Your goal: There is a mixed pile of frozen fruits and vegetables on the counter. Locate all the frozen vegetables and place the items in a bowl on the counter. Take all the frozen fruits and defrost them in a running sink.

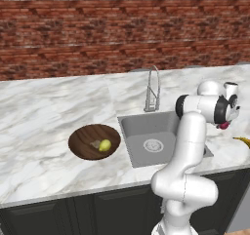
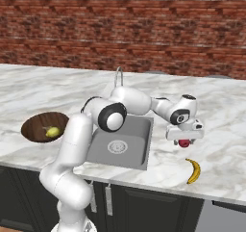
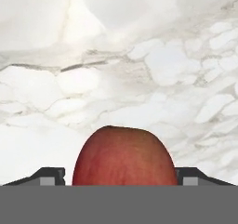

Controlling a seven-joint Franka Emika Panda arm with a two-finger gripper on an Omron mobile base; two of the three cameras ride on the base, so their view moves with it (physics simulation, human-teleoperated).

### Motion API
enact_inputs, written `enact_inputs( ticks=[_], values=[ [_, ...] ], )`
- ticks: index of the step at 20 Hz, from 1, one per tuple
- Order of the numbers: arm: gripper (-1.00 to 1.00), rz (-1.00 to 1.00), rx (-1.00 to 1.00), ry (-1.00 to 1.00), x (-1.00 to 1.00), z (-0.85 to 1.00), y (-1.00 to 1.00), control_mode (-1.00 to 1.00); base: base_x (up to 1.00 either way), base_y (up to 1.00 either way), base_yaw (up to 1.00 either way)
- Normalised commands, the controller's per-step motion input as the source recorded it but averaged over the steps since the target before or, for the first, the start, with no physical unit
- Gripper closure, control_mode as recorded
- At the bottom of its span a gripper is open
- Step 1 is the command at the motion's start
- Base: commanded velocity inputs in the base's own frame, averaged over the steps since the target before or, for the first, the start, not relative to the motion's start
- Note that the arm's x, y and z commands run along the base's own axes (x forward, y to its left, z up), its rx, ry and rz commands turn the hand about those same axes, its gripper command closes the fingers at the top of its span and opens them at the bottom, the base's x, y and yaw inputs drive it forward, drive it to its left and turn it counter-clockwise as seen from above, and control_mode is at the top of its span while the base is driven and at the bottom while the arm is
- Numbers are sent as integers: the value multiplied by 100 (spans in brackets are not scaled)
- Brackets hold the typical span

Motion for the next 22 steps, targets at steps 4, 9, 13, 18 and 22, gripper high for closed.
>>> enact_inputs(
  ticks=[4,9,13,18,22],
  values=[
    [100,0,0,0,0,0,0,-100,0,0,0],
    [100,0,1,-1,-8,18,19,-100,0,0,0],
    [100,0,5,-3,-12,45,35,-100,0,0,0],
    [100,1,1,-4,-21,29,44,-100,0,0,0],
    [100,1,-3,-3,-27,20,56,-100,0,0,0]
  ],
)
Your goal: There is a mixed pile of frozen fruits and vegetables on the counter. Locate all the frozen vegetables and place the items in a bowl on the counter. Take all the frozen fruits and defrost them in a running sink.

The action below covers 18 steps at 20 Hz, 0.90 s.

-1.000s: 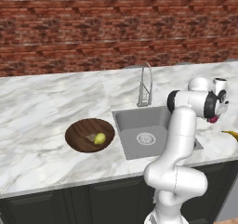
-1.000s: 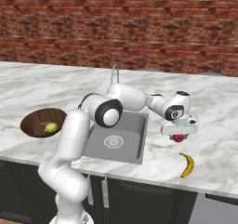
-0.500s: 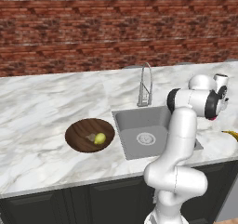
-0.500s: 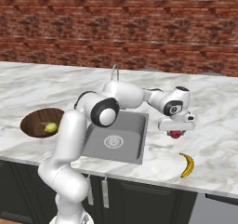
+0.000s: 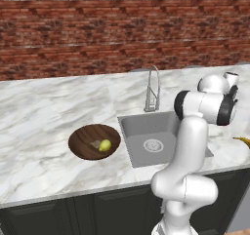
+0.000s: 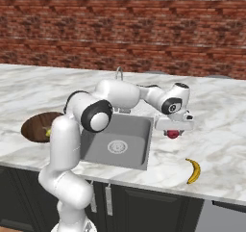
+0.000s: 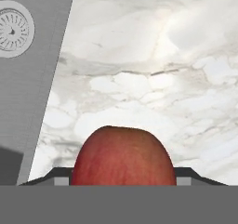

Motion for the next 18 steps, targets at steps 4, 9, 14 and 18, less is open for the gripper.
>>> enact_inputs(
  ticks=[4,9,14,18],
  values=[
    [100,4,-3,0,-33,20,52,-100,0,0,0],
    [100,4,-2,0,-31,20,51,-100,0,0,0],
    [100,3,0,0,-18,12,51,-100,0,0,0],
    [100,5,1,-1,-12,0,42,-100,0,0,0]
  ],
)
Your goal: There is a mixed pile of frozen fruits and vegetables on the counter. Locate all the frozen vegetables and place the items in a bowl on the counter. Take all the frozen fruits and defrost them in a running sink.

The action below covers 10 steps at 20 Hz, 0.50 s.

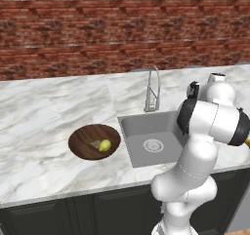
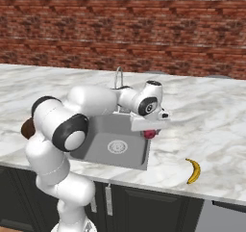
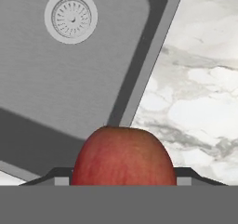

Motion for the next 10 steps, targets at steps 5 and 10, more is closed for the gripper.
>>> enact_inputs(
  ticks=[5,10],
  values=[
    [100,4,3,0,-11,-1,42,-100,0,0,0],
    [100,3,1,2,2,-20,39,-100,0,0,0]
  ],
)
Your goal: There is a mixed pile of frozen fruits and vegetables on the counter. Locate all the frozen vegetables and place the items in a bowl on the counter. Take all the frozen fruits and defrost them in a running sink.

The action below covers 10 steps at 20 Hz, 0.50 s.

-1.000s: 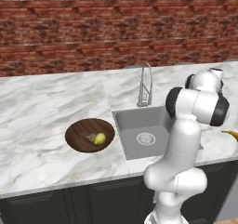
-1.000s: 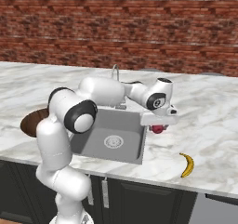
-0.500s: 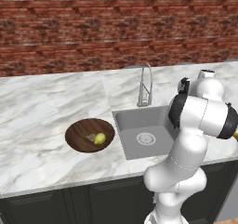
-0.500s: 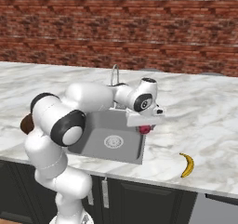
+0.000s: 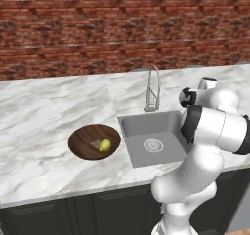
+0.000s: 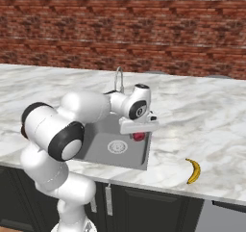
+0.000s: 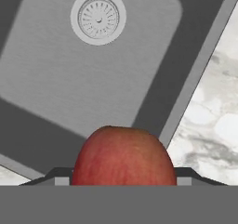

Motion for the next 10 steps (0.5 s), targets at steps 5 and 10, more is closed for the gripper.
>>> enact_inputs(
  ticks=[5,10],
  values=[
    [100,3,-1,0,0,-20,51,-100,0,0,0],
    [100,3,-4,-2,0,-25,55,-100,0,0,0]
  ],
)
